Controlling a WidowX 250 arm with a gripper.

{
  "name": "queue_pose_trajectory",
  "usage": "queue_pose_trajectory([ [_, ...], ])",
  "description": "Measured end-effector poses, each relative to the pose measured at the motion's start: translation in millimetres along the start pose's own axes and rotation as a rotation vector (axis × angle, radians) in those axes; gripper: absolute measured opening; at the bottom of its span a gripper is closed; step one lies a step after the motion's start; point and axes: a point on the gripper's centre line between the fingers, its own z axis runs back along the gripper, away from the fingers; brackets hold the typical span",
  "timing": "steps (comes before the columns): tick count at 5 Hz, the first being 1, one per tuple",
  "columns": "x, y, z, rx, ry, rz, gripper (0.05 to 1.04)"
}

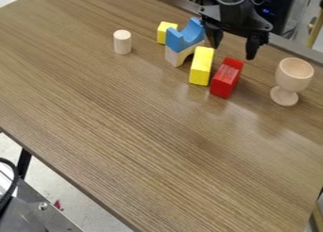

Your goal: Put the red rectangle on the top of blue arch

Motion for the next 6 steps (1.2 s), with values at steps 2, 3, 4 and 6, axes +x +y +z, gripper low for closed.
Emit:
queue_pose_trajectory([
  [2,-5,-5,-8,0.004,0.023,-0.001,0.999],
  [3,-7,-5,-13,0.006,0.032,0.006,0.999],
  [4,-6,-8,-14,0.006,0.025,0.002,0.999],
  [6,-17,-8,-36,-0.002,0.071,0.013,0.999],
])
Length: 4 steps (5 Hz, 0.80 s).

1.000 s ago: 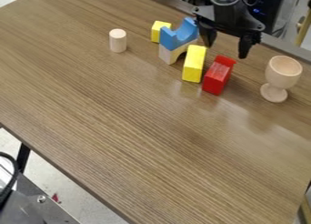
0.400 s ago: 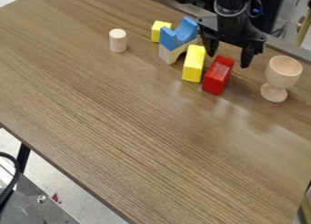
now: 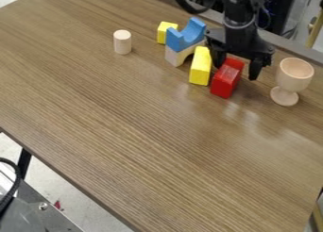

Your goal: Put the red rectangle on the top of blue arch

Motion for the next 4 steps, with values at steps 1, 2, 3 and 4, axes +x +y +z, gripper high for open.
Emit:
queue_pose_trajectory([
  [1,1,-1,-2,-0.003,-0.004,-0.002,0.954],
  [2,3,-2,-2,-0.002,-0.018,0.008,0.694],
  [3,6,-6,0,-0.003,-0.021,0.003,0.569],
  [4,22,-14,12,0.004,-0.020,-0.010,0.568],
])
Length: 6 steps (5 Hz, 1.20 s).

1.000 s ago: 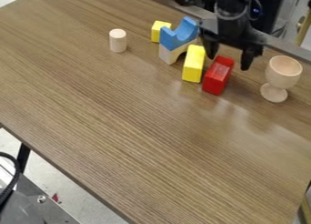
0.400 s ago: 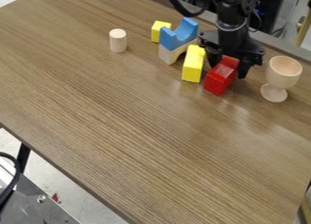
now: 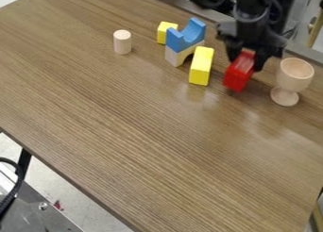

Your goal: Put the red rectangle on the top of blue arch

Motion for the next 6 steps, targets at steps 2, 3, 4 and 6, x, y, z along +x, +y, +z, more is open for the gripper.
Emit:
queue_pose_trajectory([
  [2,27,-14,32,-0.049,0.046,-0.094,0.568],
  [3,26,-2,41,-0.213,0.092,-0.227,0.568],
  [4,27,38,48,-0.319,0.076,-0.236,0.568],
  [6,25,51,52,-0.312,0.071,-0.306,0.568],
])
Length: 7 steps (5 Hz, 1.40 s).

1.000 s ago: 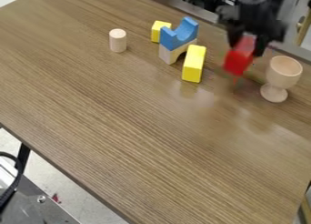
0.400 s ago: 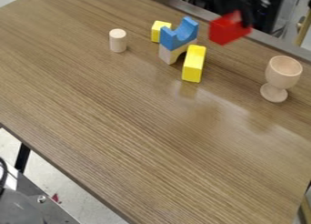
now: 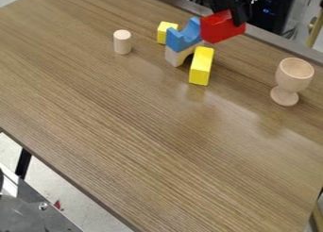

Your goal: Put the red rectangle on the top of blue arch

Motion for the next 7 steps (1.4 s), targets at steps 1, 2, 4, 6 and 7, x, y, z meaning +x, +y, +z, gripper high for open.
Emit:
queue_pose_trajectory([
  [1,7,-2,19,0.047,-0.051,-0.029,0.568],
  [2,9,-4,28,0.104,-0.067,-0.069,0.568],
  [4,-2,7,30,0.195,-0.033,-0.062,0.568],
  [6,-4,14,31,0.212,-0.029,-0.053,0.568],
  [7,-7,17,24,0.198,-0.018,-0.041,0.568],
])
